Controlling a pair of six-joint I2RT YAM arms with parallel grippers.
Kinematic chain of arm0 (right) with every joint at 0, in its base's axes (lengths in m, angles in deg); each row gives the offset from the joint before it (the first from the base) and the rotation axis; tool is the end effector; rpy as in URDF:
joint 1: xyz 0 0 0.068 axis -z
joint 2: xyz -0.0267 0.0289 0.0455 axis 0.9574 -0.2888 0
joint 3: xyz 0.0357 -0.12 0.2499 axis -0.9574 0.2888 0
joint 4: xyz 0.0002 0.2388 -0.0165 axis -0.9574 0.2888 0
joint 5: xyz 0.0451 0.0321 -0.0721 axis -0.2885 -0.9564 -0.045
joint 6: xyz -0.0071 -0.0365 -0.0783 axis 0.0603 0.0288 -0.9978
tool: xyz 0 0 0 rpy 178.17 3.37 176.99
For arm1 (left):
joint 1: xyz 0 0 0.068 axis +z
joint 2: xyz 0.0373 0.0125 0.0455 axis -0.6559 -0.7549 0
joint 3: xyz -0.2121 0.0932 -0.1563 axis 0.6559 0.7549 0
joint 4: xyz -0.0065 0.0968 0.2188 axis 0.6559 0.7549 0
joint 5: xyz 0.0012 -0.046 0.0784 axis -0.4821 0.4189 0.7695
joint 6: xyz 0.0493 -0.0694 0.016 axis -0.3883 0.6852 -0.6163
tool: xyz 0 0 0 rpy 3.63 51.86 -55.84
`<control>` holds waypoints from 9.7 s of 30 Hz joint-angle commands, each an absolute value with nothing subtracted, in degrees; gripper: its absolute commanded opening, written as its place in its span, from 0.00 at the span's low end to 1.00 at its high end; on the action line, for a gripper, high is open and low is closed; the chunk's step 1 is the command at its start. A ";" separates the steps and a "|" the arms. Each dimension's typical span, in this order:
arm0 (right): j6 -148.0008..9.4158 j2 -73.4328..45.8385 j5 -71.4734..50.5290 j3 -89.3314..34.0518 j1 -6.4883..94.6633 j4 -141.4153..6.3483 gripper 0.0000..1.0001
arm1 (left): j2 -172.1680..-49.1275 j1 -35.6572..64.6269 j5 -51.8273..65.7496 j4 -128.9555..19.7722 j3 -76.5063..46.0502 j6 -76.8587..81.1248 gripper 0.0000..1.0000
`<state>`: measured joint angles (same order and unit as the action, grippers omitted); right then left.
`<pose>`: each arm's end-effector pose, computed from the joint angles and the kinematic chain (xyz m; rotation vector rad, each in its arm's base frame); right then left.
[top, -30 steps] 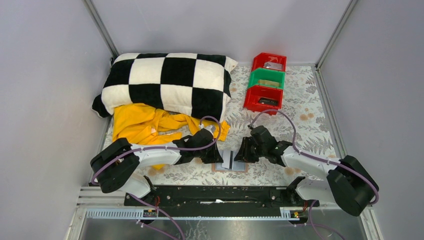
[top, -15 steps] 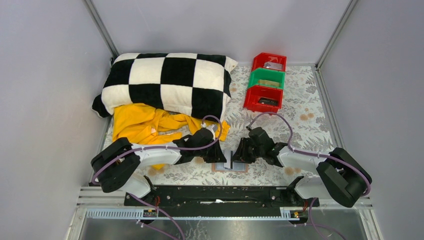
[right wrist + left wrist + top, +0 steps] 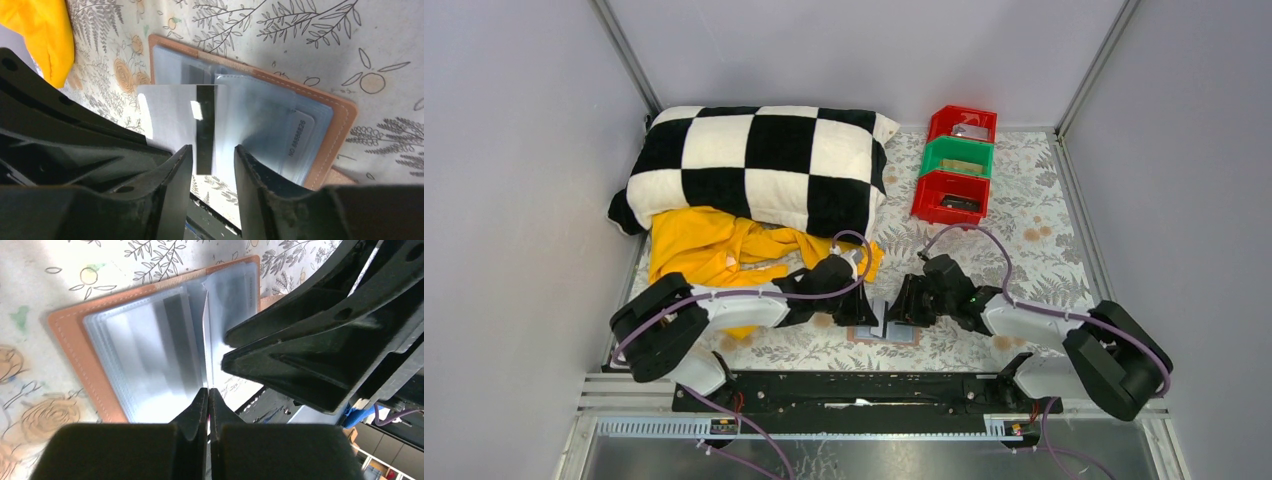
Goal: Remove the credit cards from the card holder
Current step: Remove the credit card from the card holder, then place the credit card in the storage box, then remove the credit card from the card holder.
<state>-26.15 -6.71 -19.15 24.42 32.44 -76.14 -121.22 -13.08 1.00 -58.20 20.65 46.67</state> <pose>0.1688 0.1740 0.1420 0.0434 2.5527 1.0562 0.1588 -0.2511 0.1509 0.0932 2.6580 -1.1144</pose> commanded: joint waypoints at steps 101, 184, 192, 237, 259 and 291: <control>-114.04 -22.29 18.63 -26.44 46.24 -59.04 0.00 | -89.21 -2.25 24.27 -30.55 0.92 19.26 0.86; -133.31 -65.56 11.40 -70.84 65.04 -71.27 0.54 | -109.17 26.83 -13.40 -35.95 -5.06 13.85 0.91; -108.24 -51.76 7.16 -68.27 65.03 -61.37 0.79 | -107.31 26.75 -13.15 -35.96 -3.17 16.36 0.91; -26.88 -1.93 -12.47 20.22 34.34 -59.82 0.46 | -112.66 -8.55 -0.32 -57.16 23.91 46.65 0.66; -26.49 -3.26 -11.61 22.72 34.37 -62.59 0.52 | -118.56 -9.24 -1.54 -59.43 21.17 45.79 0.44; -18.69 -8.47 -27.03 23.93 34.32 -84.09 0.52 | -108.78 -4.57 4.03 -47.98 17.55 44.09 0.53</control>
<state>-20.65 -6.69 -23.48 24.75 34.69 -77.49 -116.54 -7.96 -0.88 -51.89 17.96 44.22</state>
